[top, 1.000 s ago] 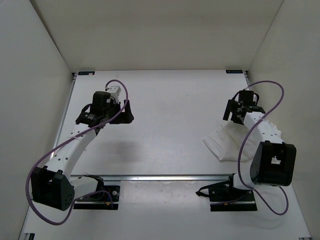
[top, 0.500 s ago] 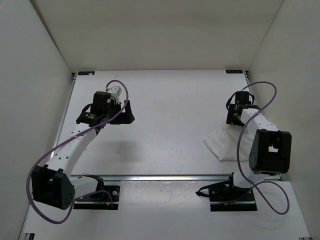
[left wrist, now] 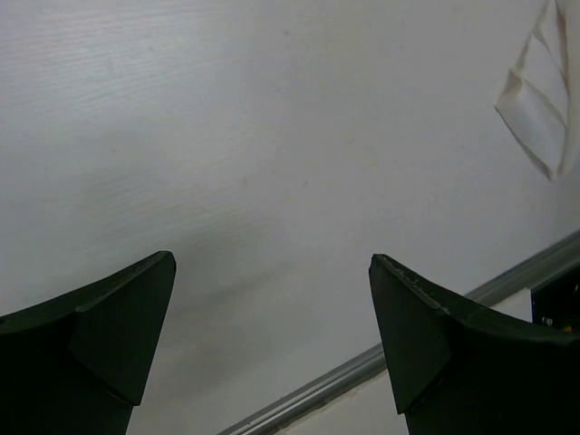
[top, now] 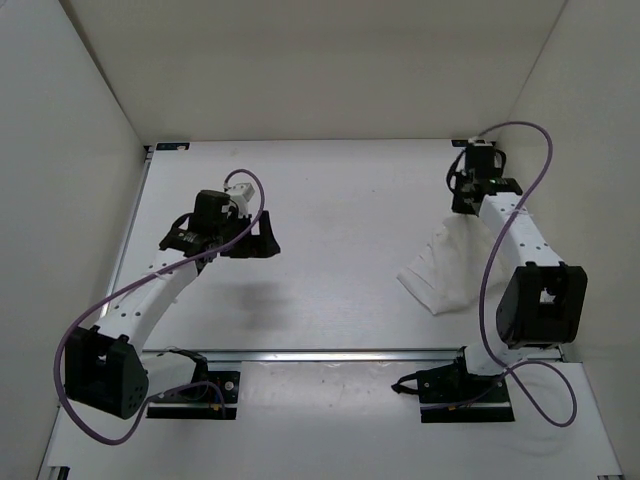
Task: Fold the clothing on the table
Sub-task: Move the skirt to the center of the board
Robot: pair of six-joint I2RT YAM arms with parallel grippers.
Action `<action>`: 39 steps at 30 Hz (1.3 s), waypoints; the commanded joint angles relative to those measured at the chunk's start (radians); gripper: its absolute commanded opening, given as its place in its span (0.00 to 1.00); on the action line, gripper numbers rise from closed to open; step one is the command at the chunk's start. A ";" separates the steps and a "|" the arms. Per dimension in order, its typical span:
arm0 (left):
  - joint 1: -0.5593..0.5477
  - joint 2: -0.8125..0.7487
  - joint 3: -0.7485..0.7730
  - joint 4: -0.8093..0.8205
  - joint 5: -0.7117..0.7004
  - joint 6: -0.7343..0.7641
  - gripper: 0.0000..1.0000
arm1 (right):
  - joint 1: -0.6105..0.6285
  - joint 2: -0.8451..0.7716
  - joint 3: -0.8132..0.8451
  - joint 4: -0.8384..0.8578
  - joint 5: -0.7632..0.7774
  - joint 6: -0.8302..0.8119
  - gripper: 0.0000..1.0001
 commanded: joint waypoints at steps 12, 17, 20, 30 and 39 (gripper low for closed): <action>0.002 -0.124 0.014 -0.010 0.092 0.001 0.98 | 0.558 0.128 0.872 -0.114 -0.145 -0.036 0.00; 0.016 -0.181 0.000 -0.004 0.073 -0.010 0.99 | 0.445 -0.050 0.414 0.090 -0.288 0.053 0.00; 0.016 -0.194 -0.015 0.007 0.077 -0.018 0.99 | 0.399 -0.134 0.146 0.184 -0.369 0.098 0.00; -0.053 -0.183 -0.097 0.010 0.140 -0.029 0.99 | 0.353 -0.318 -0.502 0.399 -0.469 0.233 0.09; -0.324 -0.065 -0.144 0.084 0.163 -0.099 0.98 | 0.362 -0.400 -0.581 0.430 -0.437 0.242 0.43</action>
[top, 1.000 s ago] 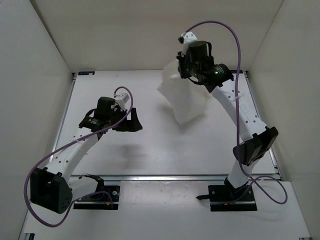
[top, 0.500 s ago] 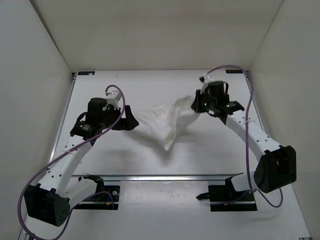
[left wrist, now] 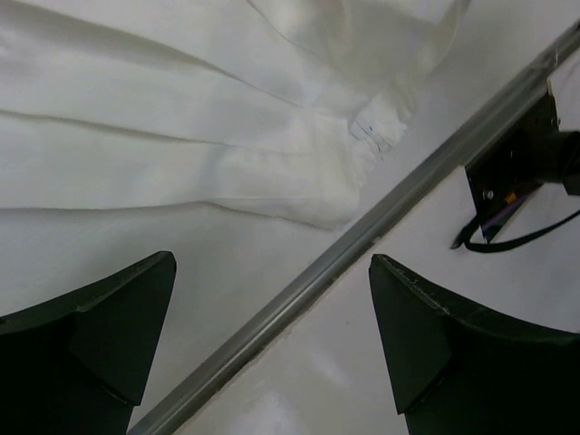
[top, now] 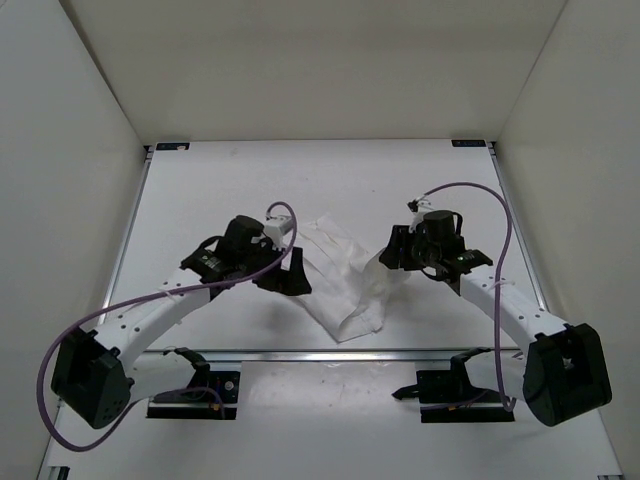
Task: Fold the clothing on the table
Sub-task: Move the skirt to the center of the board, then flatten the skirt out
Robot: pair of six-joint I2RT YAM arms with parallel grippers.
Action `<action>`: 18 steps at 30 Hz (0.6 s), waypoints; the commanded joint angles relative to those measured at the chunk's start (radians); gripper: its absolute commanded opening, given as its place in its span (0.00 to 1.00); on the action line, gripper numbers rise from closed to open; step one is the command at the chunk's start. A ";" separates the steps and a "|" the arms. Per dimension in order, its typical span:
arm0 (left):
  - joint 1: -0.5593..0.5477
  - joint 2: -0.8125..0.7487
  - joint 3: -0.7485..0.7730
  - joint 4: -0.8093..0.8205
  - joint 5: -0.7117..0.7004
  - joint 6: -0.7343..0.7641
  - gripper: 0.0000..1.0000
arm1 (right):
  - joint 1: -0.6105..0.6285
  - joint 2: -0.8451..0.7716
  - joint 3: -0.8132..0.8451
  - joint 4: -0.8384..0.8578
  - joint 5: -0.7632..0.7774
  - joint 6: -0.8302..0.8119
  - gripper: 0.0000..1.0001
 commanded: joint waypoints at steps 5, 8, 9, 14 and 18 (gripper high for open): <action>-0.133 0.044 -0.084 0.123 0.086 -0.061 0.99 | -0.042 -0.045 -0.041 0.025 0.020 -0.013 0.55; -0.171 0.082 -0.080 0.173 0.097 -0.076 0.99 | -0.051 -0.073 -0.081 0.005 0.048 -0.028 0.56; -0.187 0.102 -0.077 0.183 0.095 -0.079 0.99 | -0.045 -0.079 -0.090 0.000 0.061 -0.026 0.56; -0.245 0.200 -0.002 0.196 0.052 -0.072 0.99 | -0.080 -0.096 -0.118 -0.006 0.051 -0.023 0.24; -0.306 0.295 0.110 0.157 -0.041 -0.018 0.98 | -0.081 -0.082 -0.088 -0.003 0.028 -0.031 0.04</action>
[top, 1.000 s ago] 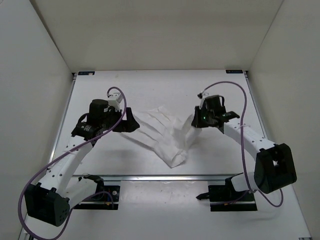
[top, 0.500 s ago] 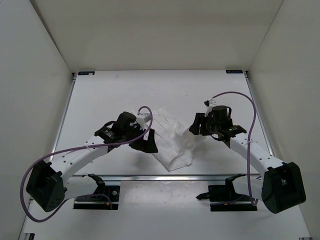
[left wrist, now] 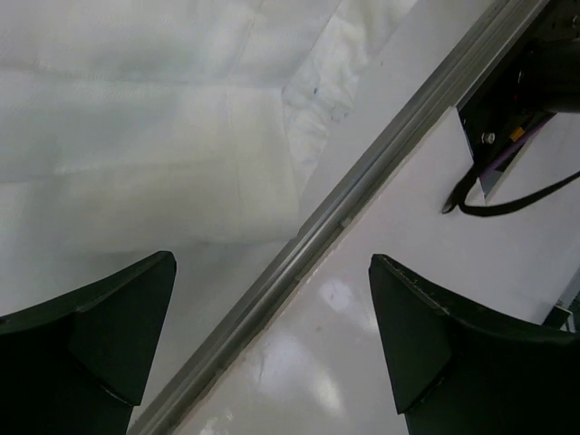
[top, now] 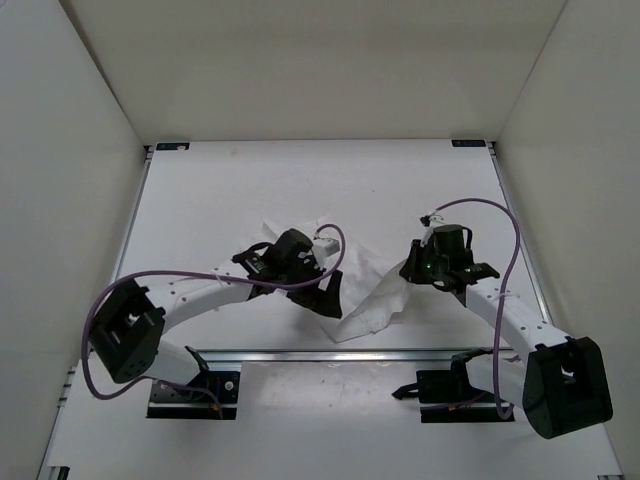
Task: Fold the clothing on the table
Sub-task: Flatten the skirt out
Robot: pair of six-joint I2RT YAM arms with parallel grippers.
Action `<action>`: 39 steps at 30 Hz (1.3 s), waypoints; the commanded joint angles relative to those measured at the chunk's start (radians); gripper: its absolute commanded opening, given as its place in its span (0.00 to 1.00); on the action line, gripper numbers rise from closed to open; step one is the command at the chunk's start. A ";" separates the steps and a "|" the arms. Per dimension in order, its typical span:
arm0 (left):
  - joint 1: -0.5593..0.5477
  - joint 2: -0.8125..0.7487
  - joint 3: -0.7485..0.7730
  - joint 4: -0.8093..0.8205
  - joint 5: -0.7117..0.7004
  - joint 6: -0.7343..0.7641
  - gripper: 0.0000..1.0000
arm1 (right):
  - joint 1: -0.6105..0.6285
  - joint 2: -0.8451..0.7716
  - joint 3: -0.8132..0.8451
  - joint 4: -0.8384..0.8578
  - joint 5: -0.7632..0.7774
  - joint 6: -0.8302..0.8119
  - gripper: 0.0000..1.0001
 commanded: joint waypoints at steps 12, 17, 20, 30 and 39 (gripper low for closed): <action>-0.113 0.157 0.222 0.127 -0.328 0.118 0.99 | 0.107 -0.011 -0.009 0.125 -0.134 0.092 0.01; -0.125 0.183 0.230 0.211 -0.410 0.118 0.98 | 0.090 -0.010 0.011 0.126 -0.174 0.091 0.00; -0.144 0.202 0.245 0.245 -0.468 0.131 0.98 | 0.111 -0.010 0.019 0.123 -0.170 0.091 0.00; -0.168 0.226 0.232 0.311 -0.595 0.119 0.71 | 0.152 0.016 0.042 0.158 -0.188 0.114 0.00; -0.144 0.183 0.187 0.337 -0.635 0.104 0.41 | 0.145 0.000 0.036 0.151 -0.182 0.111 0.07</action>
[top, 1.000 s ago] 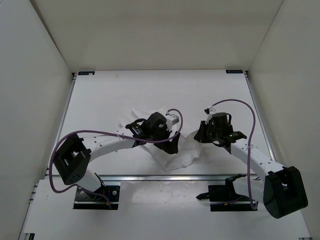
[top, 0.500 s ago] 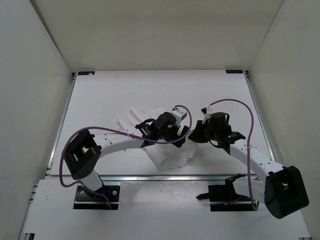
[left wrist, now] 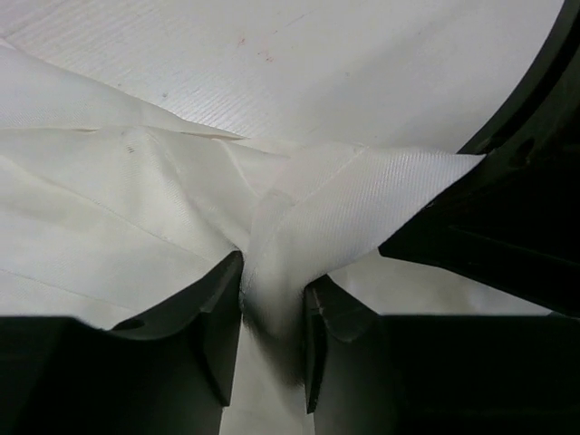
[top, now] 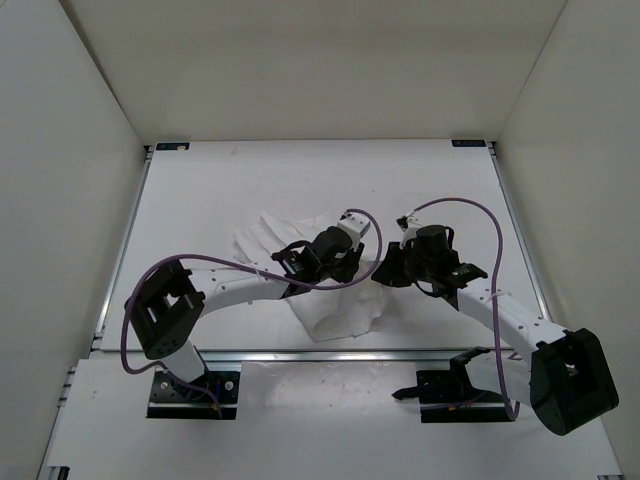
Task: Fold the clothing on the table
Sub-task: Flatten the skirt out
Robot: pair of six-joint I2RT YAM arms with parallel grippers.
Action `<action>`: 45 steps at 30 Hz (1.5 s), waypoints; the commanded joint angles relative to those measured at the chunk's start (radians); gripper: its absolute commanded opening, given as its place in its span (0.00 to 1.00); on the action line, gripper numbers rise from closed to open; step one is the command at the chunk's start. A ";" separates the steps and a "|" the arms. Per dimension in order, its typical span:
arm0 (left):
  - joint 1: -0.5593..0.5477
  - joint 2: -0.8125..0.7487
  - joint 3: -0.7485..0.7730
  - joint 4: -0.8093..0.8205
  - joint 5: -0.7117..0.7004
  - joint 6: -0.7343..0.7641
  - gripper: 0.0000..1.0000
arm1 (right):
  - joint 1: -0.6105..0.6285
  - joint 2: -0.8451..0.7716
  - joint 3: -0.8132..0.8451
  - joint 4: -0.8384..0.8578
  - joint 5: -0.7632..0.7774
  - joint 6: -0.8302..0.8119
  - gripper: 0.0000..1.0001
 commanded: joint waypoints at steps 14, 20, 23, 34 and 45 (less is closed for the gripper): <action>0.054 -0.136 -0.057 0.038 0.024 -0.011 0.41 | 0.004 -0.004 0.020 0.044 0.011 0.004 0.21; 0.061 -0.153 -0.058 0.039 0.020 -0.011 0.49 | 0.018 0.016 0.011 0.038 0.020 -0.010 0.31; 0.065 -0.143 -0.051 0.030 -0.006 -0.018 0.24 | 0.018 0.013 0.008 0.043 0.019 -0.006 0.31; 0.065 -0.087 0.108 -0.030 -0.048 0.029 0.00 | 0.051 -0.033 0.078 -0.132 0.147 -0.022 0.60; 0.085 -0.038 0.296 -0.070 -0.109 0.068 0.00 | 0.110 -0.113 -0.064 -0.040 0.160 0.067 0.76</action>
